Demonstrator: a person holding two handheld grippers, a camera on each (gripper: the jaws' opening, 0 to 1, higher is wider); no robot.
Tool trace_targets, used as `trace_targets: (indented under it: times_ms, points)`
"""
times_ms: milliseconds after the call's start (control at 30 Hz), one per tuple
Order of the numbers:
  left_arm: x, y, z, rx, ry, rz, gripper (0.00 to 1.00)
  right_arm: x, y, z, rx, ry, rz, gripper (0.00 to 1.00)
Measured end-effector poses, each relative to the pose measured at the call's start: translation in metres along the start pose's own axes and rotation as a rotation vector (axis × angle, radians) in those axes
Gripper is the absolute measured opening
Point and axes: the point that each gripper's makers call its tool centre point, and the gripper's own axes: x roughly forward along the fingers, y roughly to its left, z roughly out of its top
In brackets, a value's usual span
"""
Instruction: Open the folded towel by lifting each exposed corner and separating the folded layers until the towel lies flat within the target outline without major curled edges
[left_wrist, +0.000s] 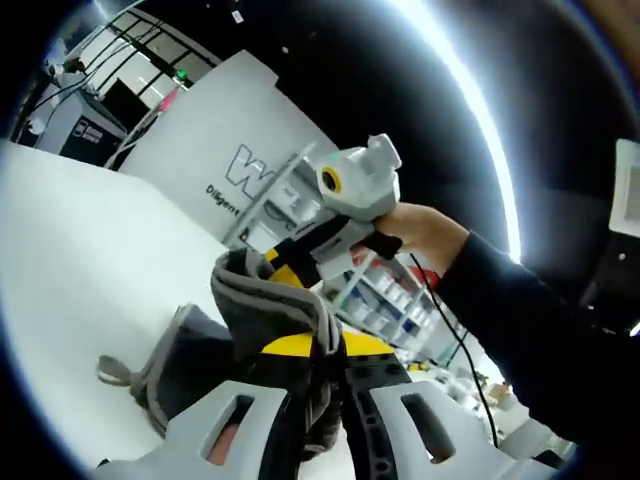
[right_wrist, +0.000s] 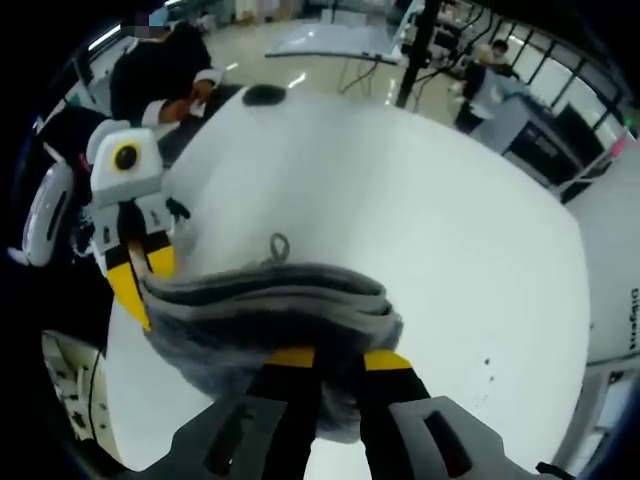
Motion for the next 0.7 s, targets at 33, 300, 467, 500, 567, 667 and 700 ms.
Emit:
trace_targets:
  times_ms: [33,300,467,500,567,667,700]
  points:
    - [0.001,-0.002,-0.001,0.003,0.002,-0.004,0.07,-0.003,0.000,-0.002,0.001,-0.003,-0.004,0.09]
    - [0.002,-0.008,0.003,0.090,-0.001,-0.006,0.06,-0.019,-0.008,-0.006,-0.008,-0.043,-0.058,0.11]
    - [0.003,-0.016,0.000,0.113,0.012,-0.020,0.06,-0.025,-0.003,-0.007,-0.013,-0.051,-0.077,0.11]
    - [0.002,-0.015,0.002,0.119,0.015,-0.023,0.06,-0.026,-0.003,-0.008,-0.013,-0.052,-0.079,0.10]
    - [0.003,-0.017,0.001,0.125,0.019,-0.028,0.06,-0.030,-0.002,-0.009,-0.016,-0.054,-0.083,0.09]
    - [0.005,-0.020,0.002,0.121,0.022,-0.037,0.06,-0.032,0.000,-0.013,-0.051,-0.065,-0.095,0.09]
    - [0.006,-0.021,0.001,0.125,0.023,-0.039,0.06,-0.033,0.000,-0.014,-0.055,-0.067,-0.098,0.09]
